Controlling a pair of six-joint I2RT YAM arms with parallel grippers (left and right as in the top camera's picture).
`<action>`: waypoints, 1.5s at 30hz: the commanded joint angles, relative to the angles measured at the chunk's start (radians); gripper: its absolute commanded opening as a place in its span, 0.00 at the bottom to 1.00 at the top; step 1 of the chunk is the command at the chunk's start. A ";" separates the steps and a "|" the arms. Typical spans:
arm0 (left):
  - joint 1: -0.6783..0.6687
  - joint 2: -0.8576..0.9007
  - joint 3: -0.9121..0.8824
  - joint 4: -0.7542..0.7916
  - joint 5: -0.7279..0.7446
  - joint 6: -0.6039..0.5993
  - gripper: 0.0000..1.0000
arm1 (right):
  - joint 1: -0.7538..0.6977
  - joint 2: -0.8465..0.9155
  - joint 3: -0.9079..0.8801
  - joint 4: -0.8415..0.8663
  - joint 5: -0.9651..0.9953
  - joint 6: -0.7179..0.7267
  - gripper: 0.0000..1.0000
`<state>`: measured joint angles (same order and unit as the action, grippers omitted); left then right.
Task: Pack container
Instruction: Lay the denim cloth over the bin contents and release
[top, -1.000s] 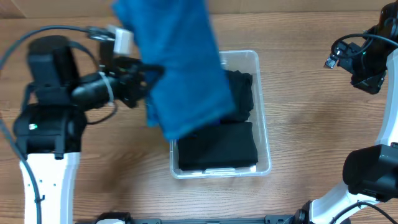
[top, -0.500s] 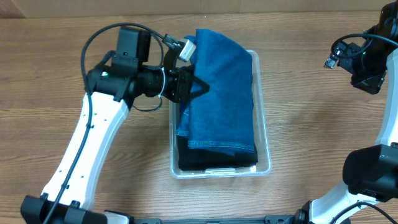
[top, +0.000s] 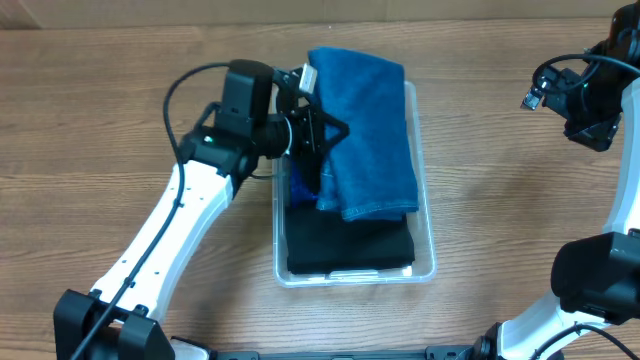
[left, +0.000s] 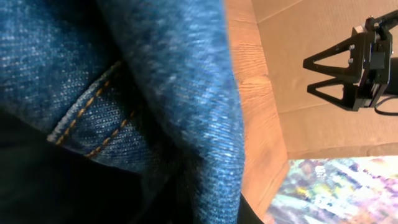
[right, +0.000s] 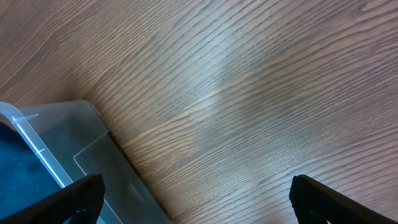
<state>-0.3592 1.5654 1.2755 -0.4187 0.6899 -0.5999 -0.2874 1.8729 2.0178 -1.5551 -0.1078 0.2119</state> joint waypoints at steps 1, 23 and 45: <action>-0.013 -0.034 0.001 0.018 0.103 -0.122 0.04 | 0.002 -0.011 -0.002 0.005 -0.006 -0.004 1.00; 0.030 -0.191 0.001 -0.257 0.092 -0.056 0.04 | 0.002 -0.011 -0.002 0.005 -0.006 -0.007 1.00; 0.002 -0.006 0.001 -0.105 0.216 0.133 0.04 | 0.002 -0.011 -0.002 0.001 -0.006 -0.007 1.00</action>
<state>-0.3534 1.5661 1.2488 -0.5446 0.8185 -0.4969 -0.2874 1.8729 2.0174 -1.5562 -0.1081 0.2089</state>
